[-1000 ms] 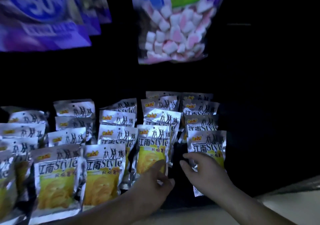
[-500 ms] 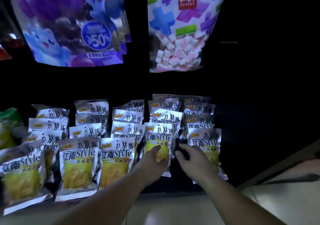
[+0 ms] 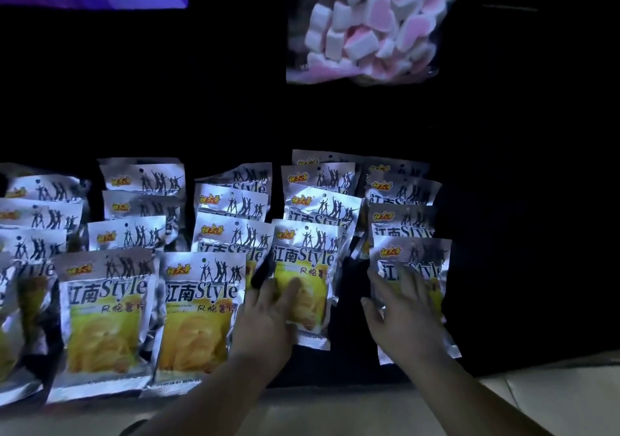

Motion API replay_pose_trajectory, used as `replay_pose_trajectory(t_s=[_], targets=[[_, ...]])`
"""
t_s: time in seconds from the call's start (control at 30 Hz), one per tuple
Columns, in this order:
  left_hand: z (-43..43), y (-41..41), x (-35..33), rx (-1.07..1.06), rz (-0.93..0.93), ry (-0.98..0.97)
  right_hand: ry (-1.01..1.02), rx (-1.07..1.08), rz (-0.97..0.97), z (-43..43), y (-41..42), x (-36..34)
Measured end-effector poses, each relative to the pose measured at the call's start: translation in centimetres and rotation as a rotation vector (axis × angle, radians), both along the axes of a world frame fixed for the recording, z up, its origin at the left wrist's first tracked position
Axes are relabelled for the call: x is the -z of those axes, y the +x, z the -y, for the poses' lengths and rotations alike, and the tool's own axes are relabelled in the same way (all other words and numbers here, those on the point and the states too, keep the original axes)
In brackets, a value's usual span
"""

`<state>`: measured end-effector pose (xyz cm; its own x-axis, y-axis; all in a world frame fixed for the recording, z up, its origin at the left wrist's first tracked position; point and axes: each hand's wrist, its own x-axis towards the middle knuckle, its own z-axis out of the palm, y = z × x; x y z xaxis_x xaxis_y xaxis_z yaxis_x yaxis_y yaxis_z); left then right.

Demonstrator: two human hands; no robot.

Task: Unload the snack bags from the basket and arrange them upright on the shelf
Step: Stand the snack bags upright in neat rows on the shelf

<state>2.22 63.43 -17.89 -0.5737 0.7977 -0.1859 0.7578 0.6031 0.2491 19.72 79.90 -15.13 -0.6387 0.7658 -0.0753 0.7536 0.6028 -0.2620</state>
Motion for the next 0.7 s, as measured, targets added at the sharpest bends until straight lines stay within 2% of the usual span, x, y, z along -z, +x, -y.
replay_pose_trajectory(t_s=[0.1, 0.27, 0.37, 0.5, 0.6, 0.7], targets=[[-0.4, -0.4, 1.0, 0.015, 0.010, 0.095, -0.156, -0.057, -0.112, 1.2, -2.2, -0.3], [-0.9, -1.0, 2.1, 0.080, 0.021, 0.176, -0.426, -0.009, -0.256, 2.7, -6.0, 0.4], [-1.0, -2.0, 2.6, 0.097, 0.072, 0.241, -0.450, 0.010, -0.326, 2.6, -7.1, 1.3], [-1.8, -2.5, 3.0, 0.017, 0.232, 0.288, -0.457, 0.041, -0.385, 2.0, -7.7, 1.8], [-2.6, -2.0, 3.0, -0.021, 0.360, 0.269, -0.564, 0.105, -0.413, 1.6, -8.2, 1.8], [-2.7, -2.0, 2.8, -0.005, 0.358, 0.279, -0.689, 0.146, -0.457, 1.1, -8.5, 1.7]])
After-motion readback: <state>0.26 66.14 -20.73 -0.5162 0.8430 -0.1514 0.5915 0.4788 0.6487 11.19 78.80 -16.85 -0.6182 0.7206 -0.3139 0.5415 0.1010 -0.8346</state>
